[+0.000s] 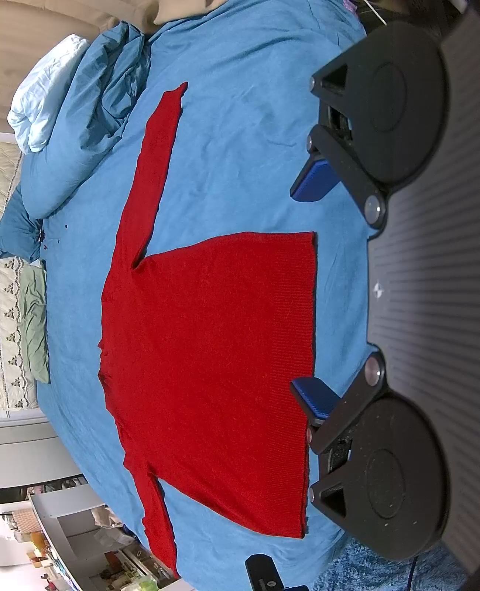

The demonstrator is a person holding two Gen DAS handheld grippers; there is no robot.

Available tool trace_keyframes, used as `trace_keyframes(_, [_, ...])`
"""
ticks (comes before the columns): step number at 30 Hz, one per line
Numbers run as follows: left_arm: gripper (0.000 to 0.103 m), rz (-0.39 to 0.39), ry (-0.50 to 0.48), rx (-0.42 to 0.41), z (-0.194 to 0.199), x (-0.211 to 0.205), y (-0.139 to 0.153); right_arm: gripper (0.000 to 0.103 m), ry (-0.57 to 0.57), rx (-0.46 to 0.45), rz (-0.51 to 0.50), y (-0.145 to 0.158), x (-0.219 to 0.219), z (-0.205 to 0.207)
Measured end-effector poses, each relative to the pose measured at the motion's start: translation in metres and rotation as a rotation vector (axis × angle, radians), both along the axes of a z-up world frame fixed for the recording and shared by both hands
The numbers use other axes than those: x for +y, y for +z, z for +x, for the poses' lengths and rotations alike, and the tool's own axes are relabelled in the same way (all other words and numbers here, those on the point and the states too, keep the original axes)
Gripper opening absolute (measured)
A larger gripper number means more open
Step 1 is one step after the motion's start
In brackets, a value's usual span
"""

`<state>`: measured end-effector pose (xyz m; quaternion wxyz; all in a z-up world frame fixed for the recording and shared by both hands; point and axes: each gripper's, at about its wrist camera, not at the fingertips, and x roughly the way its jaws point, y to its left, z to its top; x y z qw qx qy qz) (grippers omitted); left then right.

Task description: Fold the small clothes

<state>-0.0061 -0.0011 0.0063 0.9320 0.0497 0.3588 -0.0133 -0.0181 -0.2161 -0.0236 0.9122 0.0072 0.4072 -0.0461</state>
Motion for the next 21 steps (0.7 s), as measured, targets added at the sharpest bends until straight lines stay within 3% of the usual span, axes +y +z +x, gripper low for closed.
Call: trace_keyframes(21, [0.103,-0.014,-0.003,0.001,0.0015,0.0008,0.0002,0.103,0.003,0.0,0.014,-0.0009,0.0008,-0.0004])
